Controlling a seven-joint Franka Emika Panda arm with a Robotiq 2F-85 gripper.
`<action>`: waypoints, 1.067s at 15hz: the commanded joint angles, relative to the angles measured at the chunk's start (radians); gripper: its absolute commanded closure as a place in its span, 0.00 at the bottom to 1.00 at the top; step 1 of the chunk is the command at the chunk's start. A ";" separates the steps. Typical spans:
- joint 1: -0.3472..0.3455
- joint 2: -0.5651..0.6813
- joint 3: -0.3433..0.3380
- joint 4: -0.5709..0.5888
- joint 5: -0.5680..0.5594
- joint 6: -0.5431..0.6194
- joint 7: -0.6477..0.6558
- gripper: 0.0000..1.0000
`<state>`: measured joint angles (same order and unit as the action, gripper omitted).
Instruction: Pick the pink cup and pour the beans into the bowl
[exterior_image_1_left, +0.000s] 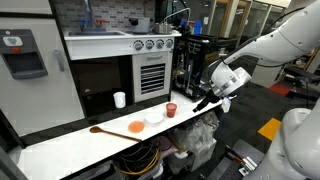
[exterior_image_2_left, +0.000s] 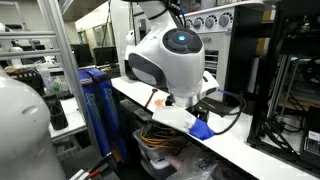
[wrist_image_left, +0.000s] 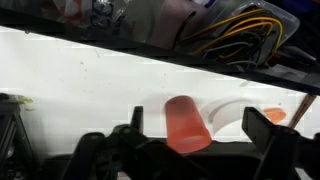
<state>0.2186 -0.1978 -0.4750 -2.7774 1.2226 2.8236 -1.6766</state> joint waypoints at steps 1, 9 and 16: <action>0.000 0.000 0.000 0.000 0.000 0.000 0.000 0.00; 0.018 0.011 -0.011 0.032 0.025 -0.064 -0.097 0.00; 0.038 0.079 -0.018 0.105 0.013 -0.137 -0.177 0.00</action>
<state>0.2504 -0.1848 -0.4755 -2.7210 1.2232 2.7253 -1.7969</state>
